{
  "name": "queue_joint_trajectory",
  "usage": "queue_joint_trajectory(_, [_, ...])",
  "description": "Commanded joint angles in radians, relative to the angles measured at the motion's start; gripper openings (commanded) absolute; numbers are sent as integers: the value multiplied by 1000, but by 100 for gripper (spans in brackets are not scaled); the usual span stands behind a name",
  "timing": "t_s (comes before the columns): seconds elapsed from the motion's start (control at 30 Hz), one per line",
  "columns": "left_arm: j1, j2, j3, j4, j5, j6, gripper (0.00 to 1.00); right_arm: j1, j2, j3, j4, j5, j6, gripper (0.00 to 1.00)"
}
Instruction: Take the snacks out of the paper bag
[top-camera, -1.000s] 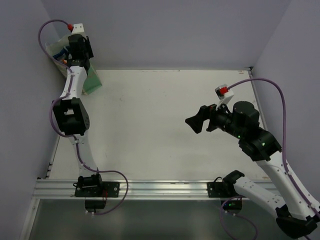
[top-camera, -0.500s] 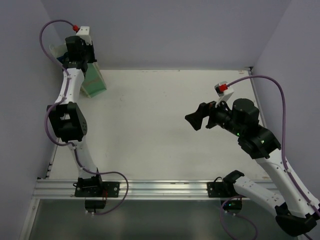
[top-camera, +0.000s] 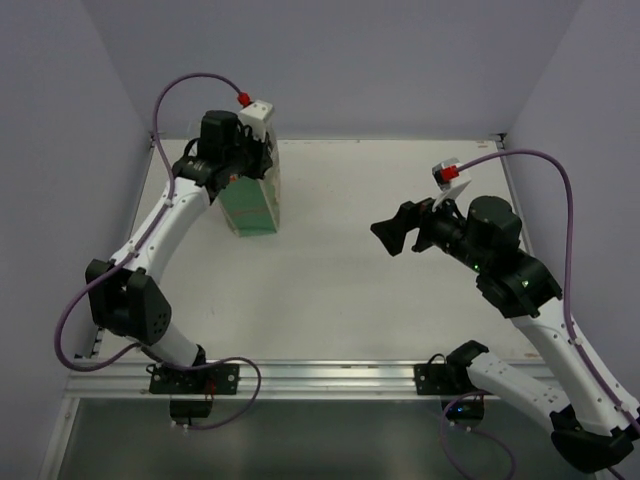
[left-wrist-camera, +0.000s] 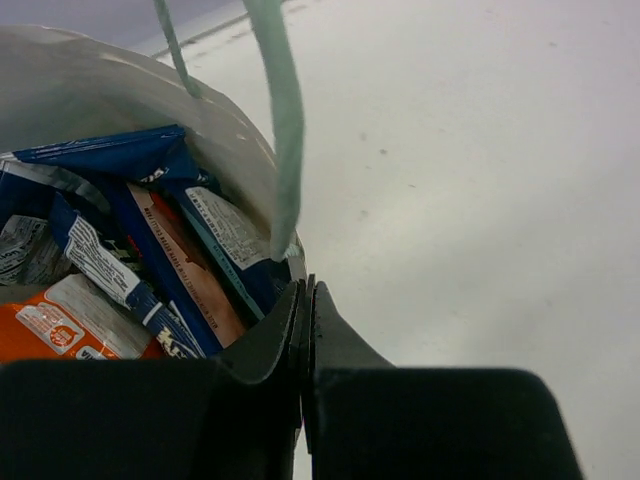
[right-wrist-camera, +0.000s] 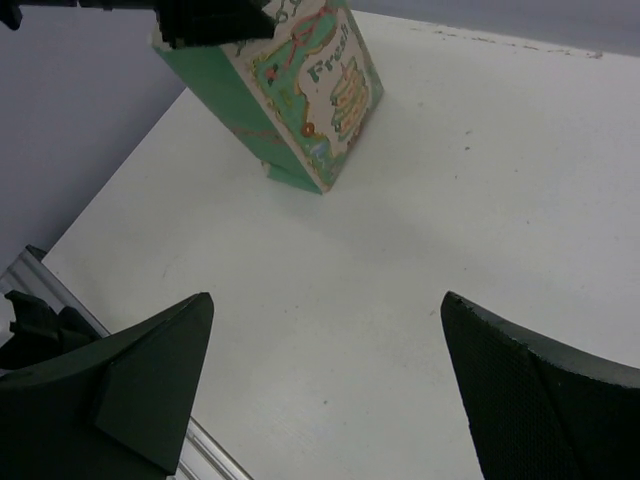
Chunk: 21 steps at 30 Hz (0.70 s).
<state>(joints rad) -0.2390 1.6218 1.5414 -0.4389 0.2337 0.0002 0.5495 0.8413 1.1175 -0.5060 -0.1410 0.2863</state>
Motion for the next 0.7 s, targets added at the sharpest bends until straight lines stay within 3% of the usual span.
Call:
queue_joint_trajectory(0.0, [-92,-137,-87,-58,-28,-63,0,3,-10,8,61,27,-27,99])
queue_joint_trajectory(0.13, [-183,-215,-187,-64,-31,-111,1,1,-5,7,58,40,-27,99])
queue_joint_trajectory(0.2, [-203,-223,-188,-80,-28,-124,8,1,-14,-2,63,40,-27,99])
queue_joint_trajectory(0.23, [-212,-229,-170,-87,-28,-127,34,1,-18,-5,64,40,-29,99])
queue_joint_trajectory(0.33, [-214,-253,-78,-106,-48,-149,76,1,-22,-8,52,50,-55,99])
queue_joint_trajectory(0.4, [-212,-258,-12,-126,-71,-164,86,1,-19,8,31,66,-74,99])
queue_joint_trajectory(0.43, [-212,-261,56,-136,-80,-172,96,3,-21,14,27,72,-78,99])
queue_joint_trajectory(0.53, [-212,-292,147,-172,-157,-210,100,1,-28,25,21,77,-84,99])
queue_joint_trajectory(0.67, [-209,-378,123,-201,-368,-258,100,3,-31,39,8,66,-81,99])
